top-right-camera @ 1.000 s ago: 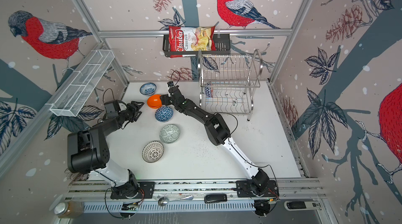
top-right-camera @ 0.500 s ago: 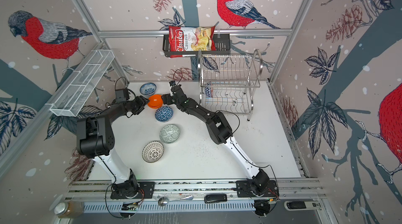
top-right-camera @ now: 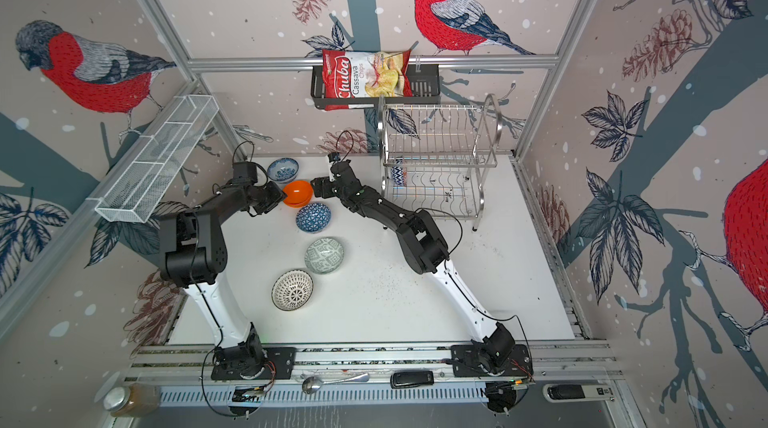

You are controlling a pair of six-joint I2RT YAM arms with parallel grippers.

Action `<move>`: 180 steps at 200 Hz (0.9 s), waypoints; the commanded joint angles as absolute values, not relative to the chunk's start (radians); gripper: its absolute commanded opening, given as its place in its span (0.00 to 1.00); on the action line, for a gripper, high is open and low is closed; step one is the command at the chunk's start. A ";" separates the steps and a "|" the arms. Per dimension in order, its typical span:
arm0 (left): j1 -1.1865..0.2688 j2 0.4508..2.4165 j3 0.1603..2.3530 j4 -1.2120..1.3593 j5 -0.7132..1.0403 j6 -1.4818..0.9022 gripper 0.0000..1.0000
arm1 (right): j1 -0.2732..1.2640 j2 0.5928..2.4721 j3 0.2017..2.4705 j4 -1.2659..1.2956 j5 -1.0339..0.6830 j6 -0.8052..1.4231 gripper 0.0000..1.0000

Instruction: Load the bowls into the dish rack

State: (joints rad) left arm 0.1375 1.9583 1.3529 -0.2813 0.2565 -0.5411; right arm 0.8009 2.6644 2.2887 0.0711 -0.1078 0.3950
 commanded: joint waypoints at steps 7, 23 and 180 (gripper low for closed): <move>0.122 1.968 1.352 -0.302 0.216 -0.510 0.40 | 0.801 2.639 2.275 0.109 -0.110 0.406 0.86; 0.121 1.976 1.351 -0.297 0.220 -0.509 0.34 | 0.802 2.636 2.268 0.109 -0.110 0.409 0.86; 0.123 1.964 1.384 -0.287 0.218 -0.504 0.02 | 0.796 2.542 2.165 0.146 -0.113 0.407 0.87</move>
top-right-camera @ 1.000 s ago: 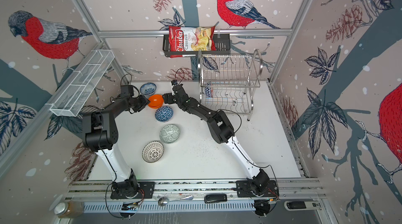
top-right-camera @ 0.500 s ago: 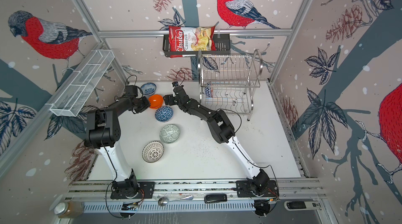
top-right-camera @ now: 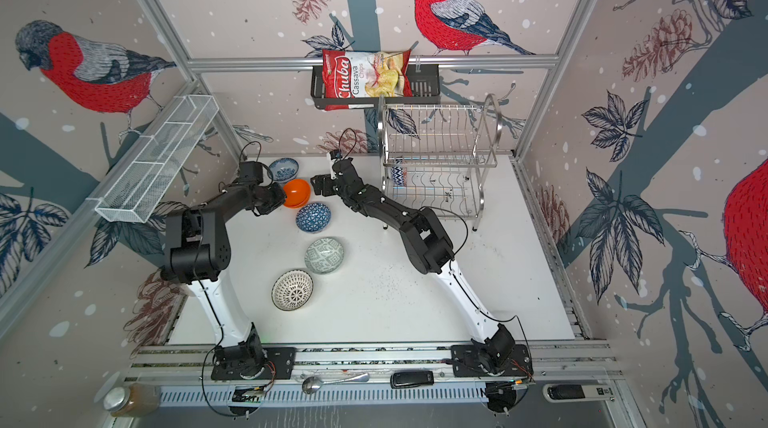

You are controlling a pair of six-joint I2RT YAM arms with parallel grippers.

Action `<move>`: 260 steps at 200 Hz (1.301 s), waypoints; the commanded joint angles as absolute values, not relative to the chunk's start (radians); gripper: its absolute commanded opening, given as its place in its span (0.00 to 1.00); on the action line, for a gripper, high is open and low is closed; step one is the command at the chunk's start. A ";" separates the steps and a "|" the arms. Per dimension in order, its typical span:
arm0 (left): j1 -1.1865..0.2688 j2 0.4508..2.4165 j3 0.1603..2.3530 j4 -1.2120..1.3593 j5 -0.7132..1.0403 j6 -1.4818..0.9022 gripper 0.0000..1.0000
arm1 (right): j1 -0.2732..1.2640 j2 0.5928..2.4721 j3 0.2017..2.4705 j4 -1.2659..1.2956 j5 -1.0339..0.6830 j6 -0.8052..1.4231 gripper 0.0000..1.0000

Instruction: Load the bowls into the dish rack

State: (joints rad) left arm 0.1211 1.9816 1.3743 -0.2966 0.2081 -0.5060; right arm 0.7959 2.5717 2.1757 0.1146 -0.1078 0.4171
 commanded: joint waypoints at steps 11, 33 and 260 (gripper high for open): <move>0.123 1.956 1.394 -0.295 0.217 -0.502 0.02 | 0.798 2.530 2.160 0.141 -0.116 0.404 0.87; 0.124 1.922 1.404 -0.305 0.203 -0.500 0.00 | 0.802 2.483 2.129 0.135 -0.111 0.395 0.88; -0.530 1.436 1.023 -0.402 0.084 -0.520 0.00 | 0.810 1.261 0.874 -0.047 0.299 0.443 0.94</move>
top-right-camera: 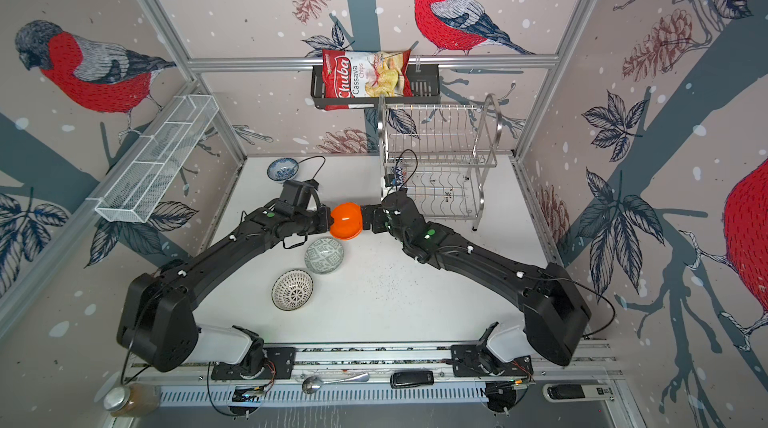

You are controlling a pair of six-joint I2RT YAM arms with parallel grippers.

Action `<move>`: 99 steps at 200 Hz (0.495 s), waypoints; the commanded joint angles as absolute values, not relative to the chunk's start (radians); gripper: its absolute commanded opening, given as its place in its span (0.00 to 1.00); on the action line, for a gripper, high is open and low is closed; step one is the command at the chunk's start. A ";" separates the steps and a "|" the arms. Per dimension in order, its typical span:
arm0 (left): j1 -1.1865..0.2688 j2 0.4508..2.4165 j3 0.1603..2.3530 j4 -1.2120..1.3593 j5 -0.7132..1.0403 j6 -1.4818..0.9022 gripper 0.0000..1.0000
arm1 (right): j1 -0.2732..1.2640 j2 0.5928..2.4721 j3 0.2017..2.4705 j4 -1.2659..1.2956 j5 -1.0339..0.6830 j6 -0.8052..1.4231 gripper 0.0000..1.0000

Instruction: Load the bowls into the dish rack

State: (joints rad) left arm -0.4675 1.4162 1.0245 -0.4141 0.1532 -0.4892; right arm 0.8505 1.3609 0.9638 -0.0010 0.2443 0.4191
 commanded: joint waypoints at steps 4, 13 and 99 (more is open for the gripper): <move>-0.544 1.447 1.028 -0.402 0.078 -0.521 0.00 | 0.798 1.232 0.855 -0.051 0.299 0.447 0.94; -0.571 1.475 1.038 -0.400 0.078 -0.526 0.00 | 0.775 1.182 0.817 -0.056 0.291 0.452 0.94; -0.750 1.665 1.087 -0.364 0.067 -0.567 0.00 | 0.733 1.061 0.667 -0.116 0.276 0.456 0.95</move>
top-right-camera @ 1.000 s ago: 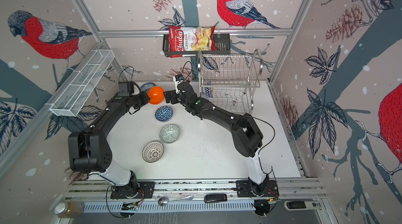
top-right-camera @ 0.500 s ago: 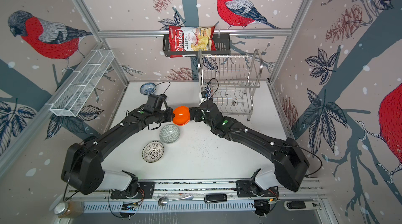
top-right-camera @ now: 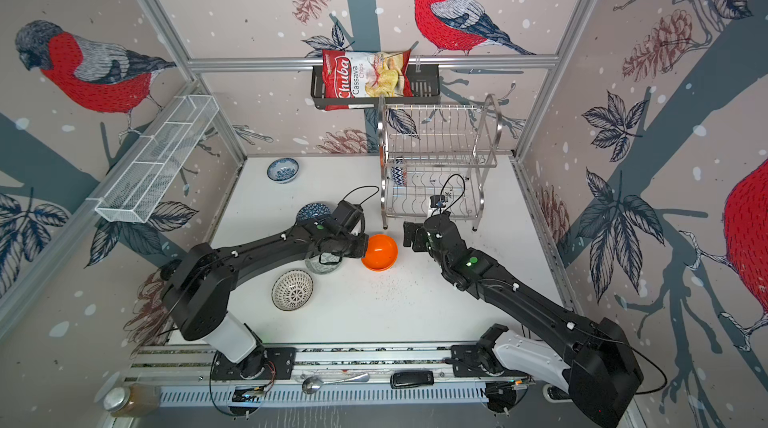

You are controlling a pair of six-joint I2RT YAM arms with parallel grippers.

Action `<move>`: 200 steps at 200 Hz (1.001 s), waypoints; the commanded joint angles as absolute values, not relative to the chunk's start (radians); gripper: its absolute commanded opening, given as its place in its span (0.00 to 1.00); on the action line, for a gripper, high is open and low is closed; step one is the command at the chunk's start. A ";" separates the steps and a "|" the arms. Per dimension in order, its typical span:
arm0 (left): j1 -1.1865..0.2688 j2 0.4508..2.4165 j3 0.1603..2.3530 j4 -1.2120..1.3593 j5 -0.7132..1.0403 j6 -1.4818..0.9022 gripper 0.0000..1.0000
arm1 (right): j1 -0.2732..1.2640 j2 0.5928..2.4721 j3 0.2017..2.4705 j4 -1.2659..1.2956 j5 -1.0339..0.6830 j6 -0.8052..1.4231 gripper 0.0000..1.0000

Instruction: Load the bowls into the dish rack

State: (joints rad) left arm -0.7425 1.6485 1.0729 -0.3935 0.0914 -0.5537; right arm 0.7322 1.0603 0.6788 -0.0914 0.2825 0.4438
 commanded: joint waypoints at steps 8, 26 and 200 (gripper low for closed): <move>-0.750 1.672 1.088 -0.363 0.065 -0.565 0.02 | 0.732 1.063 0.662 -0.113 0.267 0.460 0.95; -0.750 1.690 1.094 -0.362 0.061 -0.561 0.07 | 0.737 1.068 0.657 -0.115 0.246 0.460 0.95; -0.482 1.427 1.190 -0.443 0.085 -0.459 0.97 | 0.877 1.204 0.799 -0.226 0.322 0.362 0.95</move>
State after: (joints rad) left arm -0.5846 1.5043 1.2327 -0.4721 0.0017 -0.4976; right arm 0.8360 1.1587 0.7662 -0.1955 0.2981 0.3916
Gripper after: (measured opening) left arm 0.973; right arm 0.958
